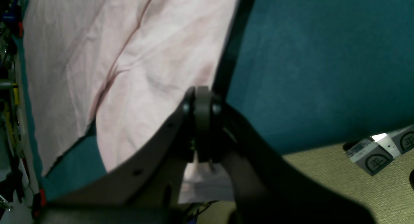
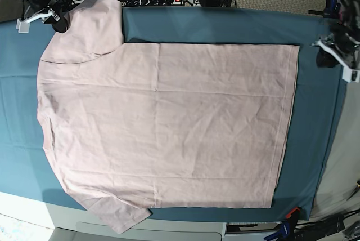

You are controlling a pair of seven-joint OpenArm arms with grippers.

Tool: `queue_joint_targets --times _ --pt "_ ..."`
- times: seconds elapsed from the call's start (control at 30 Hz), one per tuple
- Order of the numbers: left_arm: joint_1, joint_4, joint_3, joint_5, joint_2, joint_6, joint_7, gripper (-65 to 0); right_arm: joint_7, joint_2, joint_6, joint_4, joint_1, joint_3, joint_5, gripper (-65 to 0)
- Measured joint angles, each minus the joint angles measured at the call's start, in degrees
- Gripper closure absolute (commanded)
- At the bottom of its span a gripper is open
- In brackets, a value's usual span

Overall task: Fold the T-shirt properly
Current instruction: 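Move right gripper to shoulder and left gripper to hem corner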

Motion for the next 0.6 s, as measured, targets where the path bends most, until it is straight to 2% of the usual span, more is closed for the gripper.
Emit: queue_joint_targets --times 0.1,0.23,0.47,0.6 --pt "0.17 -4.04 -1.77 -3.93 0.02 -1.05 1.88 -18.5 0.00 0.00 0.00 0.00 0.00 0.00 0.00 0.0" --pt "0.20 -8.98 -1.66 -11.47 0.20 -7.08 5.77 -18.5 0.02 0.00 0.00 0.00 0.00 0.00 -0.02 0.0" --pt "0.22 -9.90 -1.68 -13.20 0.28 -7.93 6.32 -18.5 0.00 0.00 0.00 0.00 0.00 0.00 0.00 0.0" --pt "0.22 -9.90 0.48 -13.14 0.24 -7.91 6.32 -18.5 0.02 0.00 0.00 0.00 0.00 0.00 0.00 0.0"
